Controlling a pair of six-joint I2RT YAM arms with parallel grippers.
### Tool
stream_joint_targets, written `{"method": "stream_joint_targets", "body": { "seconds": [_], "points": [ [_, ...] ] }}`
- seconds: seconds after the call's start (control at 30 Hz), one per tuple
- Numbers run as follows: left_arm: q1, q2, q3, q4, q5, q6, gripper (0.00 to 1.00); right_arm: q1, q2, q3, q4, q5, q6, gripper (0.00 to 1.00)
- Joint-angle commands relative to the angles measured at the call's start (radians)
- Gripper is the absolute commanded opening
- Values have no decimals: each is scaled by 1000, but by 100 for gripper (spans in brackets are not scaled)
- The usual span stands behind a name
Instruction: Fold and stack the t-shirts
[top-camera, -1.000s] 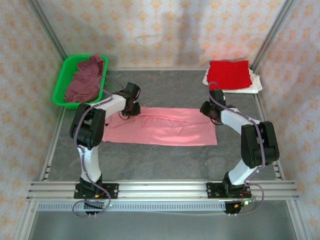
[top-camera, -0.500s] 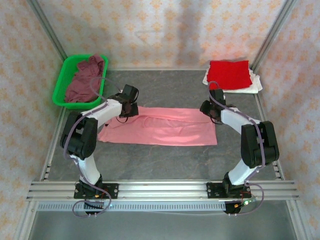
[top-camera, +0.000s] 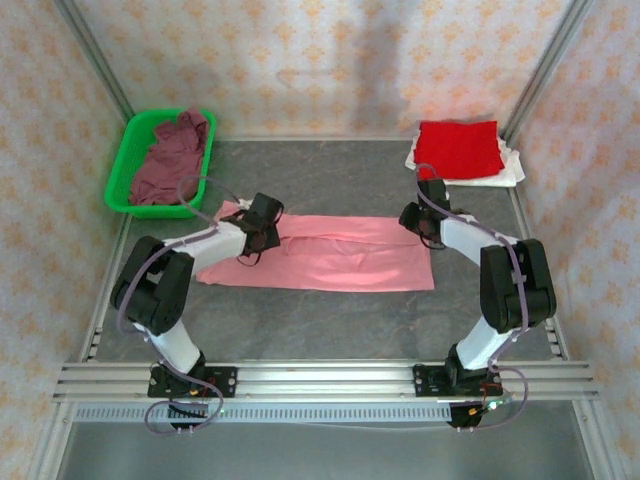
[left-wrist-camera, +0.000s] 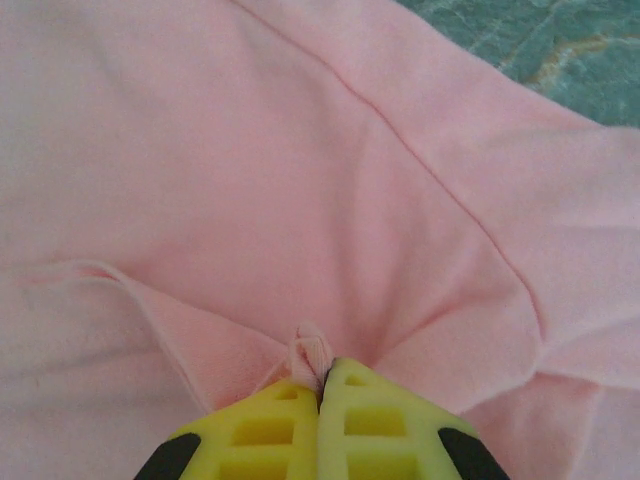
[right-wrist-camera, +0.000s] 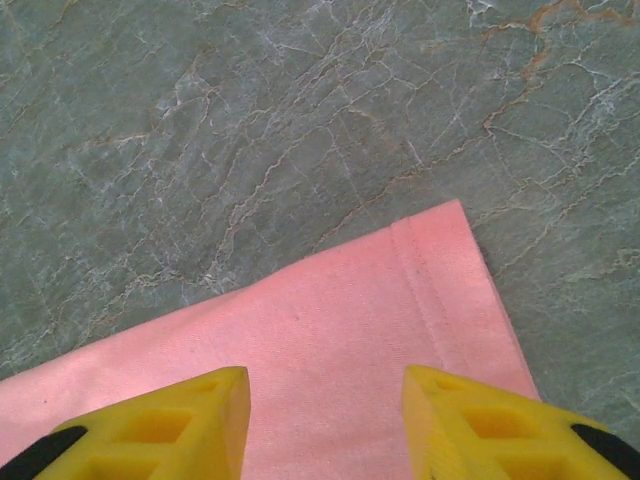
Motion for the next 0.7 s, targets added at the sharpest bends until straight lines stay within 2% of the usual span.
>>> {"method": "stream_joint_targets", "body": {
  "seconds": [0.0,0.07,0.17,0.33,0.43,0.57,0.63,0.67],
  "points": [
    [-49,-47,-54,75,-142,-118,7,4,21,27,15,1,-18,44],
    [-82,-64,-77,79,-187,-155,11,4,28,26,17,0,-20,44],
    [-144,-94,-115,77,-281,-210,28,4,39,30,19,2,-26,45],
    [-194,-169,-198,149,-326,-255,27,3,48,28,27,0,-26,45],
    [-197,-216,-187,92,-360,-241,27,4,49,30,25,-3,-29,45],
    [-193,-334,-196,106,-393,-165,31,4,40,28,20,2,-35,45],
    [-162,-370,-176,114,-349,-94,47,3,37,28,18,3,-36,45],
    [-128,-367,-153,78,-297,-96,48,3,36,29,18,4,-36,45]
  ]
}}
